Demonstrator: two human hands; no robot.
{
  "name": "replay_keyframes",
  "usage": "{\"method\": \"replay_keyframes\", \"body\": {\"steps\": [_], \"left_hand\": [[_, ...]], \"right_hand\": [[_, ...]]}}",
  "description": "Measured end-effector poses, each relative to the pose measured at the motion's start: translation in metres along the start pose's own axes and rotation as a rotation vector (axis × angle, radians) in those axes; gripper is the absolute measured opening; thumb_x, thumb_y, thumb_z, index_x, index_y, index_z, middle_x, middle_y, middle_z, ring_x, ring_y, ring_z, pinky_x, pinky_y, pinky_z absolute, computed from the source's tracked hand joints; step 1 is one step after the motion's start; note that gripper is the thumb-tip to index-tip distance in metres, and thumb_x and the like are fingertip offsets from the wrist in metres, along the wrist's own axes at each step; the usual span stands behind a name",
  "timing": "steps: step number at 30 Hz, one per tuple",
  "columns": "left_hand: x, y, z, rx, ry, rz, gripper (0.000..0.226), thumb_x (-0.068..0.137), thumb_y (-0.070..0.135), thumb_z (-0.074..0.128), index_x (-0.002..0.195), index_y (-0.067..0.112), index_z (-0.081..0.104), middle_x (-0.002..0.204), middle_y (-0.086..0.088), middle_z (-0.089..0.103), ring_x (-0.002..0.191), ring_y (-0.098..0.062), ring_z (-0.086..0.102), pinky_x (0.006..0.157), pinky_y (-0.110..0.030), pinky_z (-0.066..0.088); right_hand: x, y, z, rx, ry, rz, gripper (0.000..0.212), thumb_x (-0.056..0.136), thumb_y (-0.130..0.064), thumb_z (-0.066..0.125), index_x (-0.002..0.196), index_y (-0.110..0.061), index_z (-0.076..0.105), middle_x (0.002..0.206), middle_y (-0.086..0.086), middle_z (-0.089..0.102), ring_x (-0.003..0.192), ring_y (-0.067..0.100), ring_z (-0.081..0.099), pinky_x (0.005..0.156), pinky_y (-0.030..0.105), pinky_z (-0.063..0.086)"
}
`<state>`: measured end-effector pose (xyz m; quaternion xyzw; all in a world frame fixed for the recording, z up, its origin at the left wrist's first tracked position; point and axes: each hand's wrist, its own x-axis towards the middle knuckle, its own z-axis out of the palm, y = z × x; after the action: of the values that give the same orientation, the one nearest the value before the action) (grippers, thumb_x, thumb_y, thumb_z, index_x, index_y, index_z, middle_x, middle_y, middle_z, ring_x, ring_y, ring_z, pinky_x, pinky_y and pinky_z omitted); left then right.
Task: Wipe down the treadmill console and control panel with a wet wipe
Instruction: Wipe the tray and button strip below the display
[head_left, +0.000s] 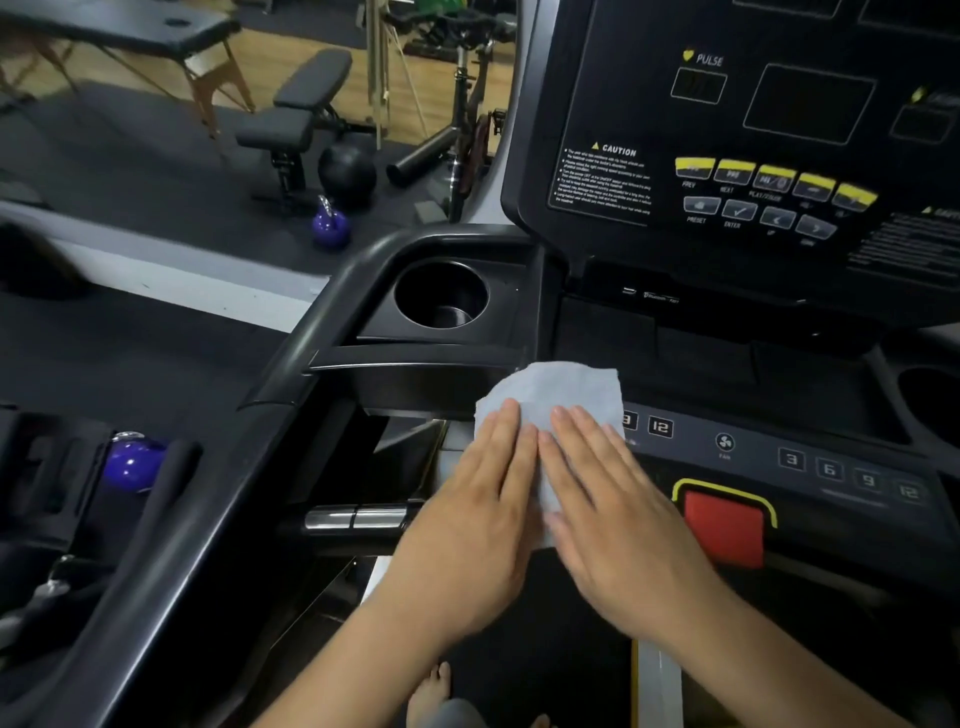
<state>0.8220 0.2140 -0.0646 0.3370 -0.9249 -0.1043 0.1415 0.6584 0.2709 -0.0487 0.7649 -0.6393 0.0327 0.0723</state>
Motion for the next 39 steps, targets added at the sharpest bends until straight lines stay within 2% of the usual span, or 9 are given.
{"method": "replay_keyframes", "body": {"steps": [6, 9, 14, 19, 21, 26, 29, 31, 39], "left_hand": [[0.030, -0.021, -0.019, 0.039, -0.161, -0.017, 0.070, 0.092, 0.045, 0.003, 0.155, 0.017, -0.009, 0.165, -0.010, -0.011, 0.149, -0.021, -0.020, 0.124, -0.046, -0.001], [0.023, -0.024, -0.021, 0.079, -0.137, 0.022, 0.067, 0.098, 0.048, 0.003, 0.158, 0.020, -0.006, 0.165, -0.007, -0.014, 0.151, -0.023, -0.019, 0.123, -0.051, -0.001], [0.001, -0.013, -0.003, 0.196, -0.144, 0.088, 0.077, 0.095, 0.045, 0.030, 0.158, 0.009, 0.007, 0.164, -0.022, -0.004, 0.151, -0.040, -0.003, 0.120, -0.056, 0.018], [0.032, -0.008, -0.017, 0.180, -0.178, 0.065, 0.082, 0.093, 0.057, 0.006, 0.155, 0.009, -0.015, 0.162, -0.014, -0.024, 0.149, -0.030, -0.025, 0.123, -0.052, 0.001], [0.022, -0.010, -0.017, 0.136, -0.175, 0.087, 0.077, 0.098, 0.053, 0.009, 0.156, 0.007, -0.010, 0.163, -0.016, -0.018, 0.151, -0.031, -0.019, 0.123, -0.051, 0.008], [0.017, -0.003, -0.015, 0.180, -0.110, 0.167, 0.068, 0.092, 0.029, 0.032, 0.145, -0.010, 0.018, 0.151, -0.037, 0.030, 0.145, -0.050, 0.019, 0.115, -0.054, 0.032], [0.046, 0.004, -0.034, 0.057, -0.261, -0.035, 0.097, 0.094, 0.043, 0.051, 0.148, -0.004, -0.014, 0.162, -0.027, 0.000, 0.152, -0.034, -0.005, 0.124, -0.040, 0.013], [0.052, 0.001, -0.037, 0.014, -0.322, -0.101, 0.113, 0.087, 0.054, 0.059, 0.152, 0.003, -0.018, 0.166, -0.014, -0.007, 0.153, -0.023, -0.009, 0.125, -0.042, 0.008], [0.013, -0.004, -0.032, 0.076, -0.414, -0.281, 0.100, 0.093, 0.049, 0.049, 0.152, 0.010, -0.021, 0.166, -0.007, -0.009, 0.152, -0.028, -0.012, 0.123, -0.047, -0.006]], "right_hand": [[0.022, 0.008, -0.007, -0.046, -0.093, 0.112, 0.073, 0.098, -0.052, 0.019, 0.153, -0.006, 0.008, 0.163, 0.018, 0.001, 0.151, 0.030, -0.002, 0.122, 0.047, 0.009], [0.012, 0.011, -0.010, -0.045, -0.134, 0.112, 0.077, 0.098, -0.060, 0.013, 0.155, -0.010, 0.002, 0.163, 0.016, -0.006, 0.151, 0.029, -0.009, 0.123, 0.048, 0.007], [-0.015, 0.008, -0.012, -0.013, -0.171, 0.088, 0.079, 0.098, -0.066, 0.008, 0.155, -0.013, 0.011, 0.164, 0.015, 0.003, 0.151, 0.029, -0.001, 0.119, 0.046, 0.008], [0.027, 0.019, -0.017, 0.021, -0.142, 0.181, 0.081, 0.090, -0.069, -0.014, 0.150, -0.016, -0.007, 0.162, 0.015, -0.009, 0.149, 0.028, -0.017, 0.122, 0.046, -0.003], [0.020, 0.009, -0.016, 0.033, -0.134, 0.173, 0.082, 0.092, -0.069, -0.009, 0.153, -0.014, -0.002, 0.162, 0.016, -0.007, 0.150, 0.031, -0.013, 0.122, 0.048, 0.000], [-0.011, 0.012, -0.009, 0.019, -0.167, 0.100, 0.080, 0.096, -0.067, 0.005, 0.155, -0.014, 0.008, 0.164, 0.015, 0.000, 0.151, 0.030, -0.003, 0.120, 0.047, 0.007], [0.025, 0.023, -0.014, 0.006, -0.125, 0.141, 0.074, 0.095, -0.058, 0.000, 0.155, -0.013, 0.004, 0.163, 0.017, -0.001, 0.151, 0.030, -0.004, 0.123, 0.048, 0.007], [0.041, 0.019, -0.016, 0.018, -0.106, 0.163, 0.075, 0.093, -0.054, 0.005, 0.155, -0.011, 0.004, 0.163, 0.020, 0.001, 0.151, 0.031, -0.004, 0.122, 0.049, 0.007], [0.009, -0.011, 0.003, -0.016, -0.088, 0.037, 0.076, 0.095, -0.056, 0.026, 0.155, -0.011, 0.013, 0.163, 0.019, 0.006, 0.151, 0.035, 0.002, 0.119, 0.049, 0.008]]}}
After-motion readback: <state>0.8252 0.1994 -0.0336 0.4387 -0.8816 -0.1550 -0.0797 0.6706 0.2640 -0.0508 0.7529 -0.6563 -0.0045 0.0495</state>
